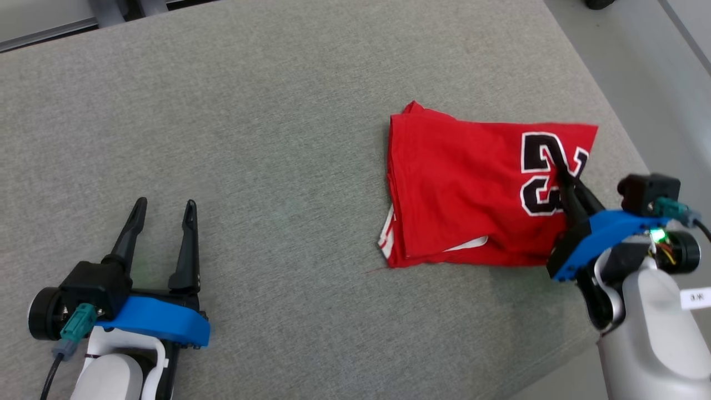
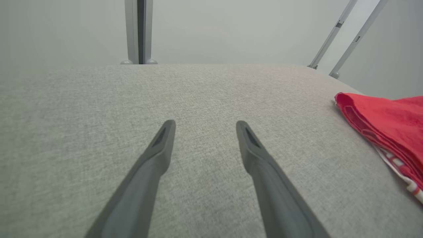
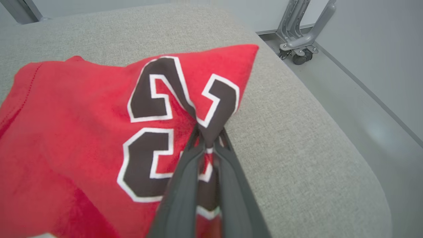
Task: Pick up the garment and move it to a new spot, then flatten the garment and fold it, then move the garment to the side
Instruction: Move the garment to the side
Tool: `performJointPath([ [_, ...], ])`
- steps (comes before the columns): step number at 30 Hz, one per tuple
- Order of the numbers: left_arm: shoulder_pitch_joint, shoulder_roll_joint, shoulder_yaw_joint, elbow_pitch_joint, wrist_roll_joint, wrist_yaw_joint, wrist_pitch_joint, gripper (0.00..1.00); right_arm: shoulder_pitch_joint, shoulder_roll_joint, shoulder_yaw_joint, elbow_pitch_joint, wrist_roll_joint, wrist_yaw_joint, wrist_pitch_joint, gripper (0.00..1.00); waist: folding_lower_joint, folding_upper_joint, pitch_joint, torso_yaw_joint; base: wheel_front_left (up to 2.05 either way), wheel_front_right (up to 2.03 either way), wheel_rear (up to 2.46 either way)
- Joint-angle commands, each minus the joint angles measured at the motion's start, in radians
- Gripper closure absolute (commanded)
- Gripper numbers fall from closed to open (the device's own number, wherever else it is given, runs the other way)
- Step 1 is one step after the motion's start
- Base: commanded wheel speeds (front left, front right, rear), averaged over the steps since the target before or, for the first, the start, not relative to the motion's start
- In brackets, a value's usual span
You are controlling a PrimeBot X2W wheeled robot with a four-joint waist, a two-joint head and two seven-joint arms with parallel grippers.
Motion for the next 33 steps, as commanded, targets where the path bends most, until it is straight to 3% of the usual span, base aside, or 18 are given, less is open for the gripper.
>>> performJointPath([
  [1,-0.013,0.009,-0.001,-0.005,0.005,0.004,0.003,0.0,-0.034,0.005,0.004,0.002,-0.011,0.0,-0.009,1.0,-0.0001,0.0,0.003,0.006,0.0,0.0,0.0],
  [5,-0.012,0.015,0.005,-0.021,0.001,0.013,0.012,0.0,-0.128,-0.021,-0.001,0.046,-0.038,0.0,-0.006,1.0,-0.0001,0.0,0.014,0.046,0.0,0.0,0.0],
  [13,-0.018,0.018,0.004,-0.037,-0.002,0.022,0.011,0.0,-0.308,-0.137,-0.088,0.158,-0.092,0.0,0.014,1.0,-0.0001,0.0,0.047,0.163,0.0,0.0,0.0],
  [22,-0.009,0.021,0.009,-0.049,-0.012,0.032,0.004,0.0,-0.359,-0.258,-0.23,0.22,-0.166,0.0,0.011,1.0,-0.0001,0.0,0.064,0.242,0.0,0.0,0.0],
  [23,-0.007,0.022,0.008,-0.05,-0.012,0.032,0.004,0.0,-0.359,-0.26,-0.245,0.22,-0.174,0.0,0.004,0.93,-0.0001,0.0,0.064,0.245,0.0,0.0,0.0],
  [24,-0.005,0.022,0.007,-0.049,-0.011,0.032,0.003,0.0,-0.36,-0.259,-0.262,0.221,-0.18,0.0,-0.006,0.64,-0.0001,0.0,0.064,0.247,0.0,0.0,0.0],
  [25,-0.004,0.02,0.005,-0.048,-0.011,0.032,0.001,0.0,-0.362,-0.251,-0.273,0.221,-0.185,0.0,-0.019,0.0,-0.0001,0.0,0.064,0.249,0.0,0.0,0.0],
  [33,-0.017,0.003,-0.01,-0.023,-0.021,0.031,-0.015,0.0,-0.354,-0.195,-0.25,0.249,-0.213,0.0,-0.094,0.0,-0.0001,0.0,0.033,0.258,0.0,0.0,0.0],
])
